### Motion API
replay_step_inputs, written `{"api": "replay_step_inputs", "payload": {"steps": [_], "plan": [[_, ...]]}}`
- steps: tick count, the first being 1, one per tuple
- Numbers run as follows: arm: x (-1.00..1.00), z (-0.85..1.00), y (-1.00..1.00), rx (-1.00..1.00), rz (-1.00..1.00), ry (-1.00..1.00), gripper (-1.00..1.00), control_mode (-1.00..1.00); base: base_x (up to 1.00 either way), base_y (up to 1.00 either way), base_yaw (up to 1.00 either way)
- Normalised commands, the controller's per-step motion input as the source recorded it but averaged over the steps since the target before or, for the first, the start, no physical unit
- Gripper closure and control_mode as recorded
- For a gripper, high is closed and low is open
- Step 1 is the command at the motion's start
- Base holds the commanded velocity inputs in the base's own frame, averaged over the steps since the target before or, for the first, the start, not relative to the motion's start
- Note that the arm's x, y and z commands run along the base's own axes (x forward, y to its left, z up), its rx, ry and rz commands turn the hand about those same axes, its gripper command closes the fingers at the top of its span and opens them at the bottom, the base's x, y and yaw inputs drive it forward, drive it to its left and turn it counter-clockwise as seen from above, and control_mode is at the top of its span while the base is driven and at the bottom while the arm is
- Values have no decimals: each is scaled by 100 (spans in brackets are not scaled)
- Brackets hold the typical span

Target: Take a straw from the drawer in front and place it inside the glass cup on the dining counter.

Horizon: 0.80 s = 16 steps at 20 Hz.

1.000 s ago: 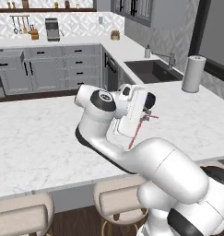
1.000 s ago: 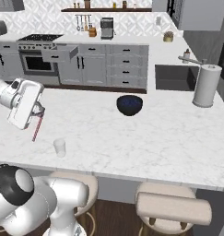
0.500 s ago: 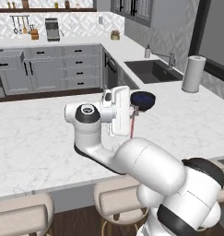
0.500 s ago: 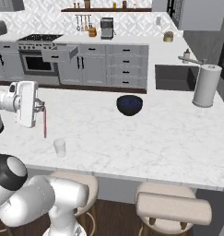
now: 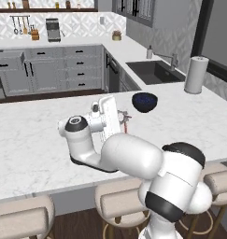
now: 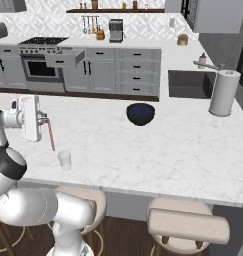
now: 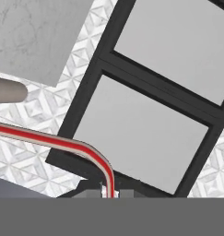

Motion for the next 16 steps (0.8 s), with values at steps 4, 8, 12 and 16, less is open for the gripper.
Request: {"api": "replay_step_inputs", "payload": {"steps": [4,8,12,16], "plan": [[13,-22,3,-4,0,0,100,-100,0,0,0],[17,-23,0,-1,0,0,100,-100,0,0,0],[22,-25,0,0,0,0,100,-100,0,0,0],[30,-25,0,0,0,0,100,-100,0,0,0]]}}
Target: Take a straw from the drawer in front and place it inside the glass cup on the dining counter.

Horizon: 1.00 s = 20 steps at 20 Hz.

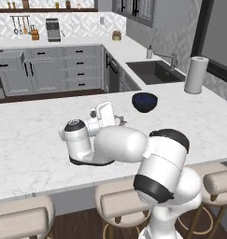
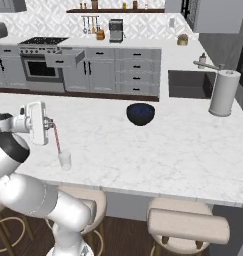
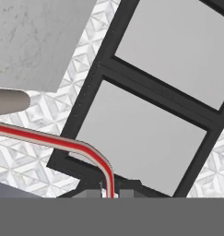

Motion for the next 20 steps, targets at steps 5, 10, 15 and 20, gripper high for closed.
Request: {"api": "replay_step_inputs", "payload": {"steps": [5,10,15,20], "plan": [[42,-17,0,0,0,0,100,-100,0,0,0],[21,-16,0,0,1,0,100,-100,0,0,0],[0,-10,8,0,1,0,100,-100,0,0,0],[3,-9,13,0,1,0,100,-100,0,0,0]]}}
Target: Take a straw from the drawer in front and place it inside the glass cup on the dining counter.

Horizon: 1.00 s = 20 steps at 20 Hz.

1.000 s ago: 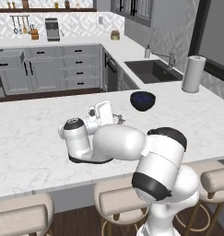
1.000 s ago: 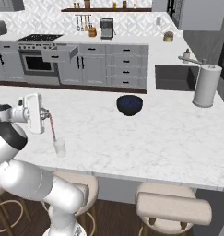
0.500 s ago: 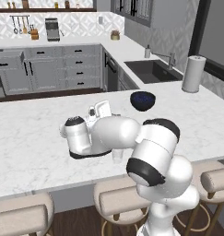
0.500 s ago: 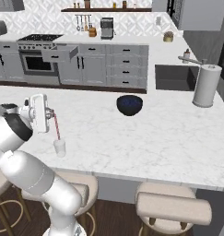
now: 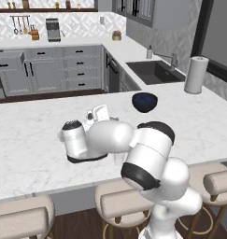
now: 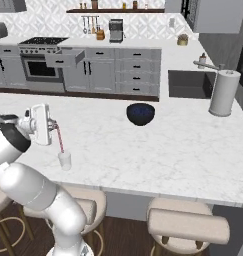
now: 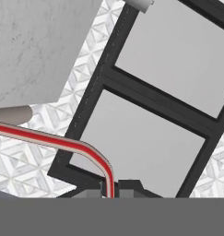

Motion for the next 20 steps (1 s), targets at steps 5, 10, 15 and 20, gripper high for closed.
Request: {"api": "replay_step_inputs", "payload": {"steps": [5,10,15,20], "plan": [[30,-26,0,0,0,0,100,-100,0,0,0],[44,-32,0,0,0,0,100,-100,0,0,0],[23,-25,5,0,1,0,100,-100,0,0,0],[-9,-14,14,0,2,0,100,-100,0,0,0]]}}
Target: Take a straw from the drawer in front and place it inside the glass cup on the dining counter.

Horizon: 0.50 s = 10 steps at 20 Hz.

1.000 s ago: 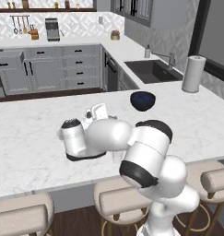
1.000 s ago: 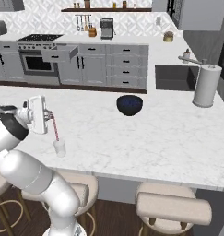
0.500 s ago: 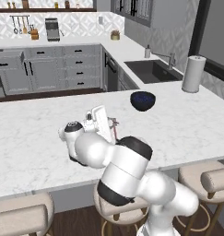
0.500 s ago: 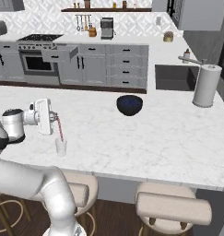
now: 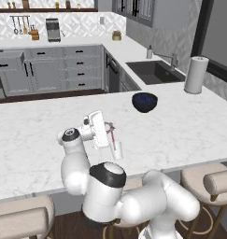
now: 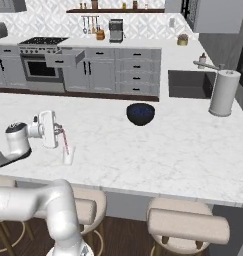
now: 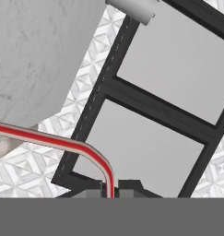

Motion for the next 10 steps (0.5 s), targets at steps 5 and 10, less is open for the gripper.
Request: {"api": "replay_step_inputs", "payload": {"steps": [5,10], "plan": [[-34,-6,4,0,0,0,100,-100,0,0,0],[-23,-15,0,0,0,0,100,-100,0,0,0]]}}
